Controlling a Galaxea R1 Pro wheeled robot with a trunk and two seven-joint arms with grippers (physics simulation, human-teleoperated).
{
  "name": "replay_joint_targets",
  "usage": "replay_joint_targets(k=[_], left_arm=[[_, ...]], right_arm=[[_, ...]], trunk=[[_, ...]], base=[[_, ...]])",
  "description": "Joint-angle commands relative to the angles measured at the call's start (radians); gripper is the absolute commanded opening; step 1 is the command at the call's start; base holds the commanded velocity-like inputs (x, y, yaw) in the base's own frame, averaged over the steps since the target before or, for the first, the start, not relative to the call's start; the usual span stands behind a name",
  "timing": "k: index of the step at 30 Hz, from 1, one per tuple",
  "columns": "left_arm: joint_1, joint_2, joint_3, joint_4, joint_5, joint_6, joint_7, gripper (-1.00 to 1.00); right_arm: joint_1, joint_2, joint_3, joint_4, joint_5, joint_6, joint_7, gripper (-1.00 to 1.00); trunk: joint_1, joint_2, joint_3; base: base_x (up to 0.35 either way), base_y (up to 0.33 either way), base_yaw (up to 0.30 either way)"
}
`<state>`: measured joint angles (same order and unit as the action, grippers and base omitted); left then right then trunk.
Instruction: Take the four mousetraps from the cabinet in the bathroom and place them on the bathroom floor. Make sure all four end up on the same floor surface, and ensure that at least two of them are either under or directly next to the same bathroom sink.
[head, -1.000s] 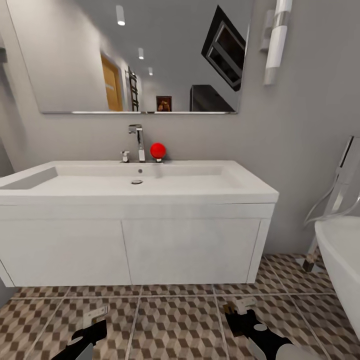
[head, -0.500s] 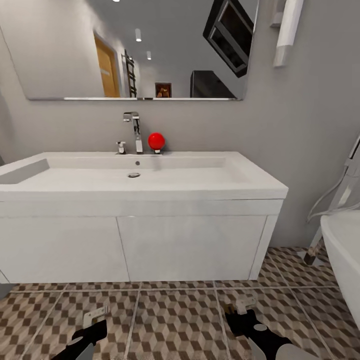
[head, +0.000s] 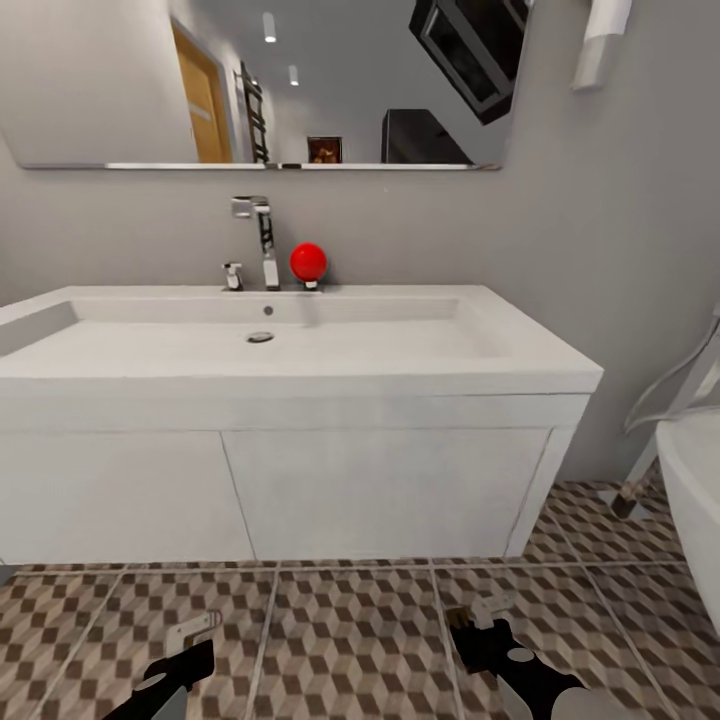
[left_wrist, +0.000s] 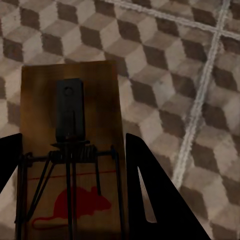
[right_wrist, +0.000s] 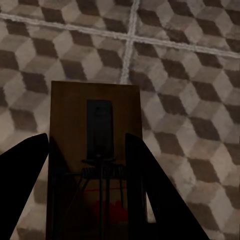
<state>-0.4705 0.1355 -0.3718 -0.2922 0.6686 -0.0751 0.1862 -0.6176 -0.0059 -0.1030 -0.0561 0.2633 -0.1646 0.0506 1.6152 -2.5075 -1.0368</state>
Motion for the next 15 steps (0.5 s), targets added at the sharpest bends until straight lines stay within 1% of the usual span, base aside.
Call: replay_joint_targets(k=[1,15], left_arm=[[0.000,0.001,-0.009,-0.001,0.005,-0.003,0.006,-1.00],[0.000,0.002,-0.009,-0.002,0.006,-0.003,0.006,-1.00]], right_arm=[[-0.001,0.000,-0.009,0.001,0.007,-0.003,0.006,-1.00],[-0.001,0.000,-0.009,0.001,0.007,-0.003,0.006,-1.00]], trunk=[[0.001,-0.001,-0.005],[0.007,-0.004,-0.059]], base=[[0.143,0.000,0.000],[0.015,0.000,0.000]])
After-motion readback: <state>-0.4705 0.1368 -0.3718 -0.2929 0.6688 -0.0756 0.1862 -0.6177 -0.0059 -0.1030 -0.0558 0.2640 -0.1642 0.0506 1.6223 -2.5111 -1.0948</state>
